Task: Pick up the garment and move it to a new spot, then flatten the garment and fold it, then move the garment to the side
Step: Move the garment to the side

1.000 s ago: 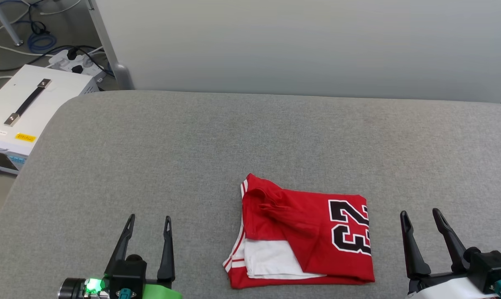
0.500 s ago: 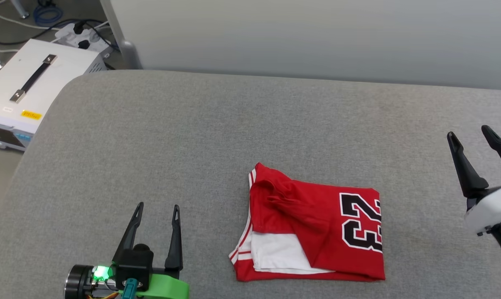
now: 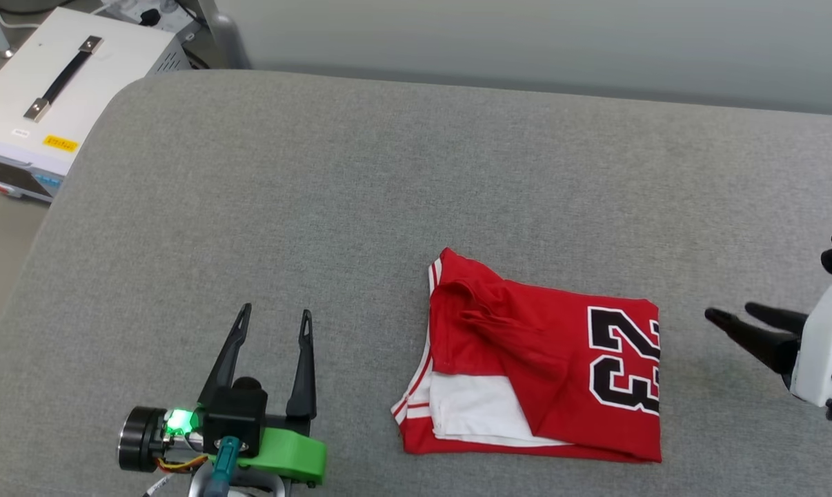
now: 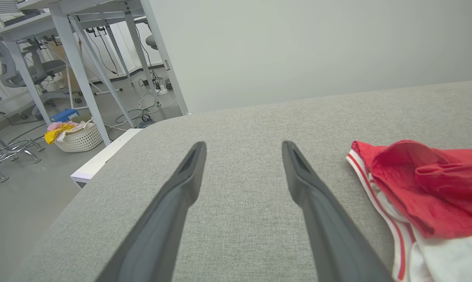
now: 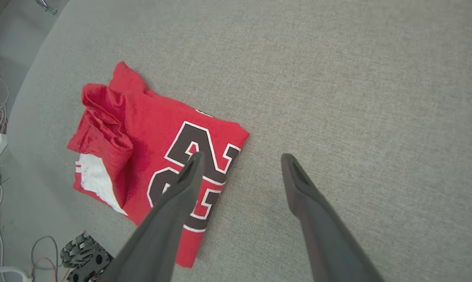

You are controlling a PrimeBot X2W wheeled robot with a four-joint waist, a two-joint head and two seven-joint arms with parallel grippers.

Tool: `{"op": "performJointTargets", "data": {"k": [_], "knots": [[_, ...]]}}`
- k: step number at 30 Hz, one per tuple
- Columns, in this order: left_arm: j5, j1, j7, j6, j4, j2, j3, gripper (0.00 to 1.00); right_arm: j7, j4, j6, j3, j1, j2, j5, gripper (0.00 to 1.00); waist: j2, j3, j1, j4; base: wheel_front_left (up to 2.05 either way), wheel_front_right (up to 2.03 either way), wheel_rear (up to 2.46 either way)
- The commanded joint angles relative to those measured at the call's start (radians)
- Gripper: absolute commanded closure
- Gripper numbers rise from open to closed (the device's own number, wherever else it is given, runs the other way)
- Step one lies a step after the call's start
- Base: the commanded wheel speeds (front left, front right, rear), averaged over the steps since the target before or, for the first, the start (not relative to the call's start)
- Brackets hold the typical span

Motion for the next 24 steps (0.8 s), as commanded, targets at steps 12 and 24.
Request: {"op": "performJointTargets", "data": {"k": [12, 24], "knots": [[0.008, -0.058, -0.006, -0.005, -0.011, -0.018, -0.018, 0.00, 0.060, 0.082, 0.000, 0.079, 0.020, 0.027, 0.098, 0.00, 0.0000, 0.088, 0.0000, 0.051, 0.00, 0.00, 0.00], [0.008, -0.093, -0.006, -0.007, -0.005, -0.025, -0.030, 0.00, -0.011, 0.152, 0.000, 0.232, -0.038, 0.091, 0.108, 0.00, 0.0000, 0.136, 0.0000, 0.066, 0.00, 0.00, 0.00]]}}
